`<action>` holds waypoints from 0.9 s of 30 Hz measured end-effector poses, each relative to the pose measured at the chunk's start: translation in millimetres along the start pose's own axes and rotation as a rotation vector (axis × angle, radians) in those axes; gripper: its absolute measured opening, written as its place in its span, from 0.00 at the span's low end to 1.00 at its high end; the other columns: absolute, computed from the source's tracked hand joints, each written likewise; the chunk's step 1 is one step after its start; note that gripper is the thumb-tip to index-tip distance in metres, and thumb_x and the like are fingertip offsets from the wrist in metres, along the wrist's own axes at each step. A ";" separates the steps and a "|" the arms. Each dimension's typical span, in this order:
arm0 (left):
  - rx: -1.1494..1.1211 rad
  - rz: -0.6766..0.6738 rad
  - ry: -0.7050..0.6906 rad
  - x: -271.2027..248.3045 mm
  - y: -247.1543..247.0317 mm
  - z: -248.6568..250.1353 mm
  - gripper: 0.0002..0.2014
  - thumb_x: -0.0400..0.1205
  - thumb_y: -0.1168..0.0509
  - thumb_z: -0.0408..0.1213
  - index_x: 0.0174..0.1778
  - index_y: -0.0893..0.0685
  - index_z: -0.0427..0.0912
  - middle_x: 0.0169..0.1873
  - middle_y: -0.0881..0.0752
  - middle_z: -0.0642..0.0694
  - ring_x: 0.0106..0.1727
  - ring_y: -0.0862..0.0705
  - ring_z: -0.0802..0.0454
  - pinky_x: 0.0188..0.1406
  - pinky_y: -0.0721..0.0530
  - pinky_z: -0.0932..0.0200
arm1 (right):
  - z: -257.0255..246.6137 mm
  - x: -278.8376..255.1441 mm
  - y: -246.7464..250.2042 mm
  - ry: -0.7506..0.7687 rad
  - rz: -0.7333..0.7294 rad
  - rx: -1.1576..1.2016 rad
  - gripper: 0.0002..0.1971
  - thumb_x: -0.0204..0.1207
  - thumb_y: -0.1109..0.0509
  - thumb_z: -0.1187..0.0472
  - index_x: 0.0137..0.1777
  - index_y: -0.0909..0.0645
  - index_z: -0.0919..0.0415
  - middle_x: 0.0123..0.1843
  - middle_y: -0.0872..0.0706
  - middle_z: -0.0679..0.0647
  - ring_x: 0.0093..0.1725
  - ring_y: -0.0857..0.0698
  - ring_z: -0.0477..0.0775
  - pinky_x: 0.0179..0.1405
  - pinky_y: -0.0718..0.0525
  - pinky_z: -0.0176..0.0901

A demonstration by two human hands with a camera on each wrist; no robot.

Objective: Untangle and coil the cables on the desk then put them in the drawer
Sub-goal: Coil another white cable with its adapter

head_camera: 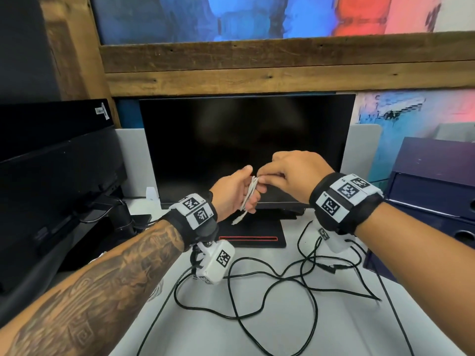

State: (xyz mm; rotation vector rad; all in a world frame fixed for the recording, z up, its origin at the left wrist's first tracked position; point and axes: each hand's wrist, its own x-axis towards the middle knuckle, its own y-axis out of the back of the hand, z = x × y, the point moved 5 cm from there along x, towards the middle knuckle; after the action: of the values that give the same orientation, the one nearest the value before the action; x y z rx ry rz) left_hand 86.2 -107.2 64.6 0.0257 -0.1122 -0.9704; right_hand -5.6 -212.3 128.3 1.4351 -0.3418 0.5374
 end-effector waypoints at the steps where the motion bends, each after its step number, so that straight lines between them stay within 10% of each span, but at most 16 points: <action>1: 0.004 -0.002 0.011 0.0 -0.6 2.0 0.25 0.92 0.55 0.49 0.46 0.20 0.36 0.24 0.28 0.46 0.24 0.30 0.52 0.32 0.23 0.58 | 0.9 -1.3 -3.0 -0.001 0.030 -0.004 0.14 0.85 0.40 0.41 0.62 0.14 0.36 0.40 0.23 0.43 0.39 0.23 0.46 0.38 0.29 0.43; 10: -0.029 -0.106 0.059 -4.0 -0.5 8.5 0.27 0.89 0.53 0.49 0.22 0.35 0.45 0.15 0.39 0.52 0.16 0.43 0.55 0.21 0.39 0.58 | 1.9 -8.4 -20.3 -0.134 0.069 0.391 0.17 0.85 0.40 0.42 0.54 0.10 0.45 0.39 0.18 0.47 0.38 0.19 0.47 0.42 0.16 0.50; 15: -0.208 -0.077 0.040 -0.9 5.0 5.6 0.29 0.87 0.51 0.48 0.17 0.36 0.45 0.12 0.38 0.50 0.13 0.41 0.55 0.21 0.45 0.57 | -8.5 -10.5 -31.9 -0.149 -0.027 0.656 0.10 0.77 0.24 0.46 0.45 0.15 0.52 0.30 0.20 0.43 0.31 0.23 0.40 0.34 0.24 0.31; 20: -0.200 -0.134 0.007 -0.6 2.5 2.4 0.22 0.88 0.45 0.45 0.28 0.29 0.41 0.19 0.33 0.49 0.18 0.35 0.55 0.25 0.30 0.59 | 0.7 -6.3 -32.2 -0.166 -0.029 0.623 0.07 0.78 0.24 0.56 0.42 0.15 0.58 0.29 0.20 0.47 0.29 0.24 0.41 0.31 0.25 0.31; 27: 0.139 0.154 -0.068 4.5 0.4 15.1 0.18 0.86 0.35 0.45 0.33 0.18 0.38 0.23 0.22 0.45 0.24 0.24 0.51 0.33 0.17 0.54 | 15.6 -5.2 -36.6 -0.272 -0.054 0.514 0.14 0.78 0.27 0.56 0.32 0.24 0.46 0.28 0.24 0.45 0.29 0.25 0.46 0.32 0.23 0.46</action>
State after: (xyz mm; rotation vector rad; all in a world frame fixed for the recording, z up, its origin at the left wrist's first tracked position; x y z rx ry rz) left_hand 87.5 -110.2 80.0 0.1107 -0.2407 -0.8081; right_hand 11.4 -230.2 96.6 2.0190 -0.3960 0.3997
